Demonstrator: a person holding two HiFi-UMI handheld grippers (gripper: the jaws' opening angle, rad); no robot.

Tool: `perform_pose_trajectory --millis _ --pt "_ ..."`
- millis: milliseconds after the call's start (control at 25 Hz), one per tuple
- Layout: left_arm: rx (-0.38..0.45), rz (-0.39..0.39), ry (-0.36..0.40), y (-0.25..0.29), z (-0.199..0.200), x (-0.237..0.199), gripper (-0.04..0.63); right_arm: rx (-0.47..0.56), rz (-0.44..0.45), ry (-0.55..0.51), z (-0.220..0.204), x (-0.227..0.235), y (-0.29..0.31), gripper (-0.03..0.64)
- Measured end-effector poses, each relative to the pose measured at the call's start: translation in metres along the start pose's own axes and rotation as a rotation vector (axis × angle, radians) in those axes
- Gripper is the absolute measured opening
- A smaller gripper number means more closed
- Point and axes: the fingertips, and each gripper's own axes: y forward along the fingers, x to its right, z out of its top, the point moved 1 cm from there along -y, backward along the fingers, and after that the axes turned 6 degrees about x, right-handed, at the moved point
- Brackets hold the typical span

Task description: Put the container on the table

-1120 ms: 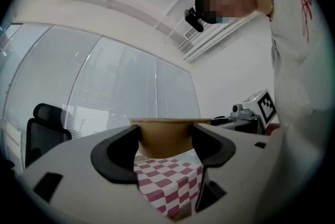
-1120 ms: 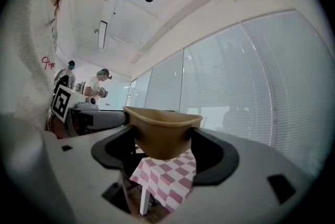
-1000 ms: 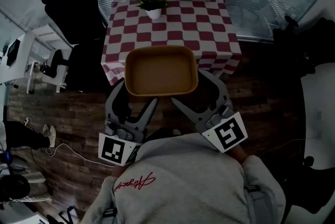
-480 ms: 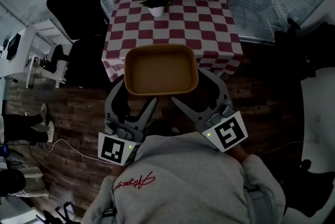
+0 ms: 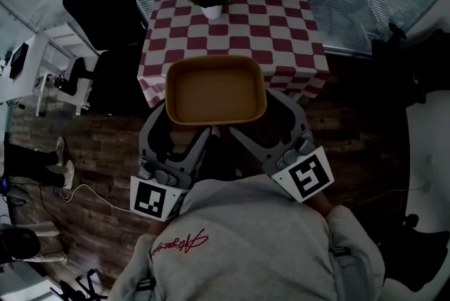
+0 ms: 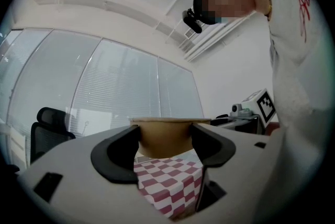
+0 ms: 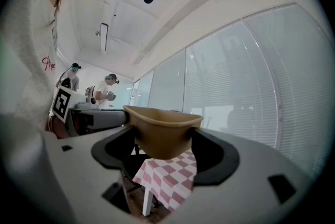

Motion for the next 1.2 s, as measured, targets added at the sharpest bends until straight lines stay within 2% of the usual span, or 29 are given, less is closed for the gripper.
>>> perform_pose_trajectory --millis 520,1200 --pt "0.015 -0.013 -0.009 0.028 -0.014 -0.031 0.311 -0.004 -0.018 -0.014 -0.008 0.026 0.032 0.336" --pt "0.029 -0.028 -0.015 0.083 -0.034 -0.096 0.311 -0.014 -0.030 -0.036 -0.023 0.077 0.100 0.336"
